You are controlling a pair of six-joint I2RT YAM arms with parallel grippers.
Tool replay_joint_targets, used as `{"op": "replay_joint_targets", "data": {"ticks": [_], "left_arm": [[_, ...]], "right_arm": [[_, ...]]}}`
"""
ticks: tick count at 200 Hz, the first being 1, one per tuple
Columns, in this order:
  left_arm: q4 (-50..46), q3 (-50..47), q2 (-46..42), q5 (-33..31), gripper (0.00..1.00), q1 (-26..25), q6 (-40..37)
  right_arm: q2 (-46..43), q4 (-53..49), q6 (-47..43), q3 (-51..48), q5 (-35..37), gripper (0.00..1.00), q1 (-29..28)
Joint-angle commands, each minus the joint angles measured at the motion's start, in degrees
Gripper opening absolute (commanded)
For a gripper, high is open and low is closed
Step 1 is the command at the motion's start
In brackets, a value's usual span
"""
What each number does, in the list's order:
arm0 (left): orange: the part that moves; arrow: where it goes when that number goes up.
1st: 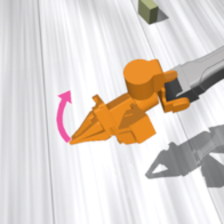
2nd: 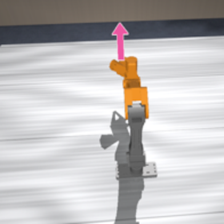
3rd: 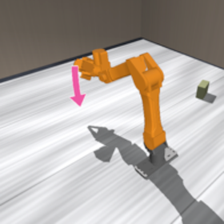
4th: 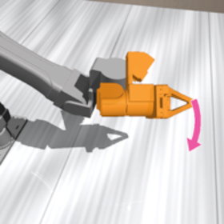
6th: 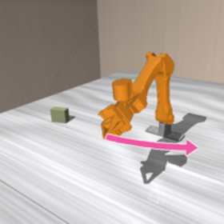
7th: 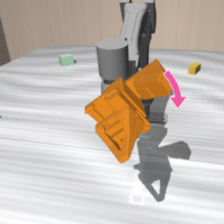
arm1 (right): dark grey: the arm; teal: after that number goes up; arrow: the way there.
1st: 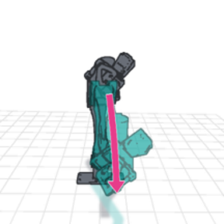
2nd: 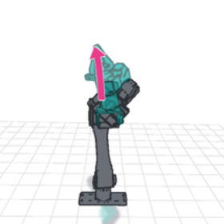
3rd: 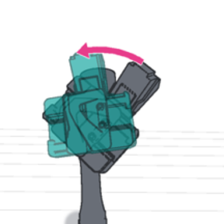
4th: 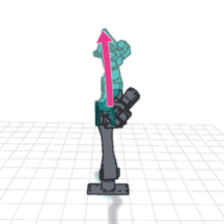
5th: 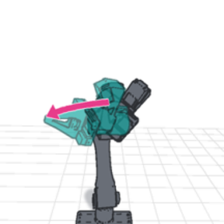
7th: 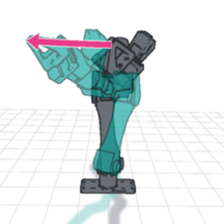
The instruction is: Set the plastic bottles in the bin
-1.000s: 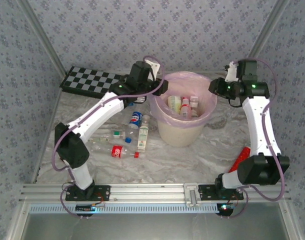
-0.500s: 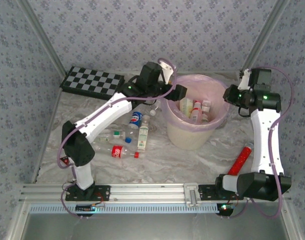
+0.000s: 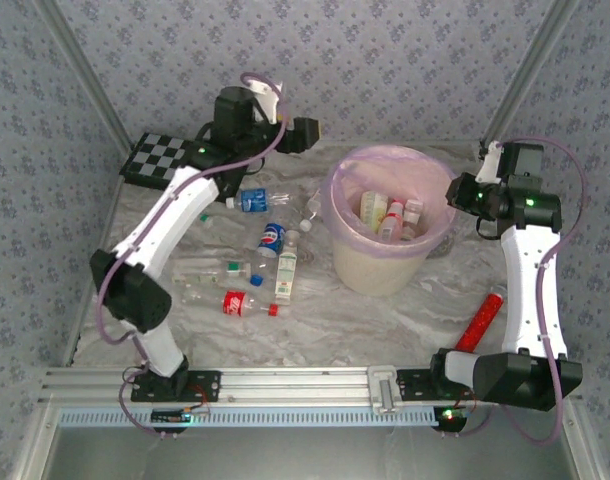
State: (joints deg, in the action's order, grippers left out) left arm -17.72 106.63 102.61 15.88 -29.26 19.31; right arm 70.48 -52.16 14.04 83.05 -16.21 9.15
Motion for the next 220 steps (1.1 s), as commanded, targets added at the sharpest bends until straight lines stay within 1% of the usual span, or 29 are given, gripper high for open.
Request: {"op": "replay_joint_targets", "data": {"ticks": [1, 9, 26, 43, 60, 111, 130, 181, 212, 220], "left_arm": [[-2.9, 3.2, 8.5, -0.9, 0.84, -0.5, 1.7], [-5.1, 6.2, 11.6, -1.4, 0.80, -0.5, 1.4], [-11.0, 13.3, 18.5, -2.5, 0.76, -1.0, 0.1], [-16.4, 19.7, 24.6, -3.3, 0.76, -1.7, -0.8], [-19.3, 23.3, 28.8, -4.4, 0.77, -2.2, -0.6], [-20.9, 25.0, 35.5, -2.5, 0.81, -4.1, 0.6], [-20.9, 25.0, 37.0, -2.2, 0.83, -4.5, 1.1], [-22.3, 25.5, 39.8, -4.0, 0.83, -4.6, 2.1], [-23.1, 27.6, 42.3, -3.5, 0.84, -4.7, 2.7], [-23.0, 27.8, 42.7, -3.3, 0.82, -4.8, 2.8]], "right_arm": [[-0.8, -3.7, 0.7, -1.4, -0.6, 0.12, 0.6], [-1.0, -3.7, 0.7, -1.3, -0.7, 0.12, 0.6], [-1.4, -4.1, 0.8, -1.2, -1.1, 0.12, 0.8], [-1.8, -4.4, 0.8, -1.3, -1.3, 0.12, 0.9], [-2.1, -4.6, 0.8, -1.3, -1.7, 0.12, 1.0], [-2.5, -3.9, 0.6, -1.8, -2.8, 0.12, 1.7], [-2.7, -3.1, 0.9, -1.7, -4.5, 0.13, 1.8], [-2.8, -2.4, 1.2, -0.5, -6.9, 0.14, 2.3], [-2.7, -2.2, 1.2, -0.3, -7.9, 0.14, 2.6], [-2.8, -2.1, 1.2, -0.2, -8.1, 0.14, 2.6]]}}
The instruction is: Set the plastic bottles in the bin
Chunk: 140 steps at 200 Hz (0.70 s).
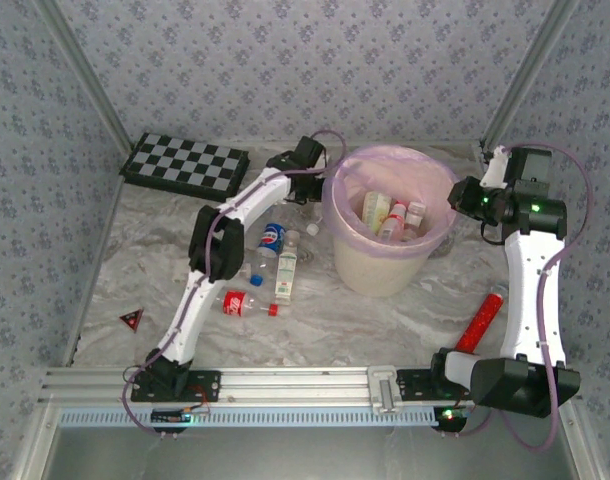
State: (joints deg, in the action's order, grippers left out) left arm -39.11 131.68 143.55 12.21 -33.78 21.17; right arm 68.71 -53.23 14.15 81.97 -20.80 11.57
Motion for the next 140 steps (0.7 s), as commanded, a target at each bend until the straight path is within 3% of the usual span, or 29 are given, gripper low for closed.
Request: {"op": "replay_joint_targets", "data": {"ticks": [1, 45, 79, 105, 140], "left_arm": [[-1.6, 2.7, 1.7, 0.4, 0.82, -0.2, 0.9], [-1.0, 2.8, 1.9, 0.4, 0.63, -0.4, 1.3], [-0.2, 2.9, -0.5, 0.4, 0.55, -0.3, 1.1], [-0.1, 3.4, -4.3, -1.8, 0.55, 0.5, 0.9], [4.1, 1.7, -11.3, -4.0, 0.53, 3.3, 1.2]], "right_arm": [[-1.0, -1.0, 1.1, 0.8, -3.5, 0.14, 0.2], [-1.2, -1.2, 1.1, 1.2, -3.8, 0.15, 0.4], [-1.3, -1.9, 1.3, 3.4, -3.8, 0.20, 0.6], [-1.6, -2.1, 1.9, 6.3, -3.6, 0.40, 0.8], [-2.3, -2.5, 2.5, 9.7, -2.9, 0.78, 1.0]]}}
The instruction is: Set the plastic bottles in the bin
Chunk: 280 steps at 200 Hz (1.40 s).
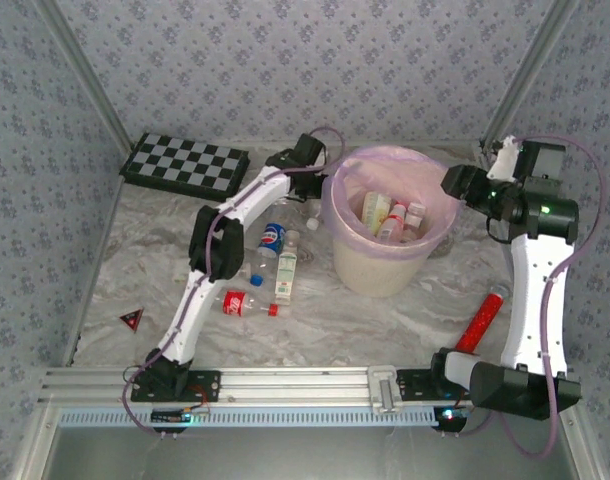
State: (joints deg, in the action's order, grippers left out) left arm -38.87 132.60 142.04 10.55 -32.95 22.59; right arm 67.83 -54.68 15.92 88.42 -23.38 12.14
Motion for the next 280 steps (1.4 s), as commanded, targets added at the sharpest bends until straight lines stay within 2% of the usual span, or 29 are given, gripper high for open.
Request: {"op": "replay_joint_targets", "data": {"ticks": [1, 21, 51, 81, 94, 115, 139, 180, 218, 235, 280], "left_arm": [[4.0, 0.7, -10.0, -2.4, 0.53, 2.5, -0.2], [4.9, -0.4, -14.2, -4.9, 0.53, 3.5, -1.7], [1.5, -1.6, -20.4, -14.7, 0.53, 4.7, -6.7], [7.5, -16.0, -33.0, -15.9, 0.50, 6.4, -7.7], [12.6, -25.3, -40.4, -14.1, 0.46, 6.6, -7.1], [20.7, -39.4, -51.9, -7.1, 0.40, 5.9, -4.6], [27.6, -50.4, -61.9, -0.7, 0.33, 2.3, -4.4], [30.8, -56.3, -68.3, 2.8, 0.31, -5.7, -4.0], [31.4, -56.7, -69.0, 2.2, 0.31, -10.7, -5.8], [30.9, -55.8, -68.2, 2.1, 0.31, -11.6, -6.1], [31.4, -55.4, -67.7, 1.1, 0.33, -12.4, -5.7]], "right_arm": [[-1.4, -1.0, 0.8, 3.3, -0.3, 0.79, 0.4], [-1.6, -1.2, 0.9, 4.8, 0.1, 0.88, 0.4], [-1.7, -0.5, 1.5, 6.2, -1.6, 0.92, 0.1], [-1.4, 2.6, 3.1, 7.3, -6.1, 0.92, -2.5], [-1.0, 4.4, 4.0, 8.1, -7.2, 0.92, -5.6], [0.5, 6.9, 5.1, 10.4, -6.2, 0.92, -12.6], [3.9, 9.3, 6.0, 13.8, -3.5, 0.97, -21.7], [12.6, 9.3, 4.4, 21.0, 1.2, 1.00, -34.0], [18.1, 9.4, 4.2, 24.2, 2.4, 1.00, -37.2], [18.8, 9.6, 4.3, 24.4, 1.9, 0.93, -37.5], [17.8, 8.2, 3.6, 23.3, 5.0, 0.62, -37.0]]}}
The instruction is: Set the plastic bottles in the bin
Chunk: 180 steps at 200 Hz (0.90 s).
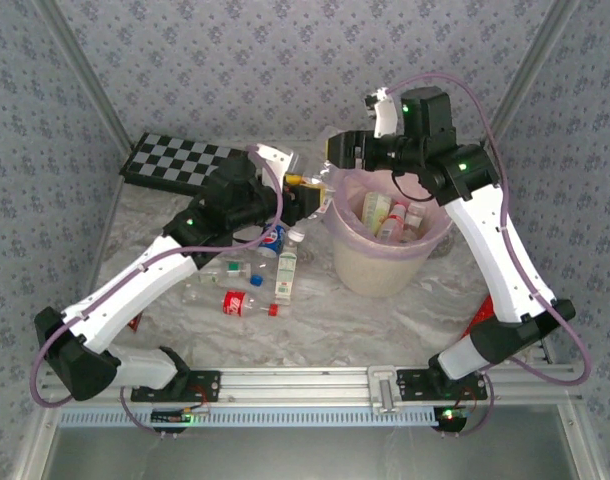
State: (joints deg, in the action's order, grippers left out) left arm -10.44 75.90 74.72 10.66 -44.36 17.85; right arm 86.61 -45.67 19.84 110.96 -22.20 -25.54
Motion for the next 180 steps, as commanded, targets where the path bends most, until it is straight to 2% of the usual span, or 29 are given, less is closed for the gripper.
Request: {"op": "replay_joint_targets", "data": {"ticks": [1, 32, 70, 86, 108, 130, 180], "left_arm": [[3.0, 1.3, -0.4, 1.0, 0.33, -1.0, -0.9], [3.3, 2.1, -0.1, 1.2, 0.41, -1.5, -1.1], [4.6, 1.7, -1.5, 1.6, 0.67, -1.6, -0.2], [2.0, 2.6, -2.3, -1.5, 0.75, -1.6, -0.4], [-1.3, 2.8, -3.7, -6.7, 0.77, -1.3, -1.0], [-2.8, 1.3, -5.6, -9.2, 0.78, 0.3, 0.6], [-9.9, -5.4, -9.9, -10.6, 0.78, 7.7, 6.1]], "right_arm": [[-1.0, -0.8, -0.3, 0.7, 3.8, 0.61, 0.7], [-2.2, 0.5, -0.4, 0.0, 3.6, 0.50, 2.3], [-3.4, 2.4, -0.8, 2.7, 2.0, 0.44, 5.4], [-4.3, 2.0, -1.1, 4.7, 1.9, 0.42, 7.4], [-5.8, 1.6, -1.6, 5.9, 1.0, 0.41, 11.6], [-7.5, -0.8, -3.1, 5.9, 0.6, 0.41, 16.0], [-10.0, -8.1, -17.7, 2.7, 10.8, 0.36, 18.2]]}}
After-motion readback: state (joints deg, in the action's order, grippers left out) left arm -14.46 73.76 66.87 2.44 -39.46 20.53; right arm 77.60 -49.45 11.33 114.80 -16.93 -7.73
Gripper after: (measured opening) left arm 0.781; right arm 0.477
